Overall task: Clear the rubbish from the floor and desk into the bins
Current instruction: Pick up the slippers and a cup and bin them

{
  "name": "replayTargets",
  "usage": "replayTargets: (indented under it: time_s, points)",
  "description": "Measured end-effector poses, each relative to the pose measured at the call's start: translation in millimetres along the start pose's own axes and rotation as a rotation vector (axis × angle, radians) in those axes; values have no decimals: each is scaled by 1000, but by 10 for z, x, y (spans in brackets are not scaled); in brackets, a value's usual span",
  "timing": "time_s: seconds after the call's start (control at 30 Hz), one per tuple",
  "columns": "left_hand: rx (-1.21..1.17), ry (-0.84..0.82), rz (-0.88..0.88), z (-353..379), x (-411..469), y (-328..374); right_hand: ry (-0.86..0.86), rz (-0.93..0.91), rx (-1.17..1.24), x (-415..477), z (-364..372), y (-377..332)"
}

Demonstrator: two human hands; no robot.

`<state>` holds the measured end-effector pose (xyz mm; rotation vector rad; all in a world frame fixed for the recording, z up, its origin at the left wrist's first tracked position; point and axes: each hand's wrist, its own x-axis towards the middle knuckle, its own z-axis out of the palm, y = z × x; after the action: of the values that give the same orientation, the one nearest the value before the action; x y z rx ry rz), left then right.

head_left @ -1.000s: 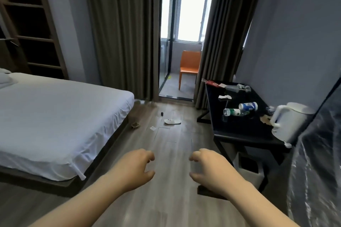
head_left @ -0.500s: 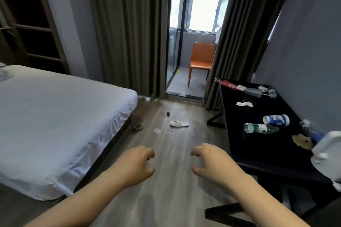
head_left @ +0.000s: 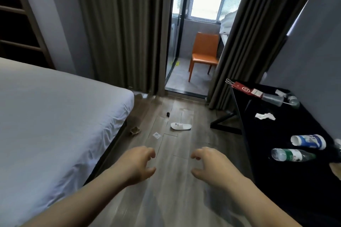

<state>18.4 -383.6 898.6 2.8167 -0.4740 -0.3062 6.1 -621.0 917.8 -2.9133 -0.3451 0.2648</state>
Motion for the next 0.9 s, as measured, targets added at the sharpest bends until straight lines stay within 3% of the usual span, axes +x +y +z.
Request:
replayTargets:
  time_s: [0.9]
  points:
    - [-74,-67,-151,-375,4227,-1184,-189,-1,52,4282,-293,1604]
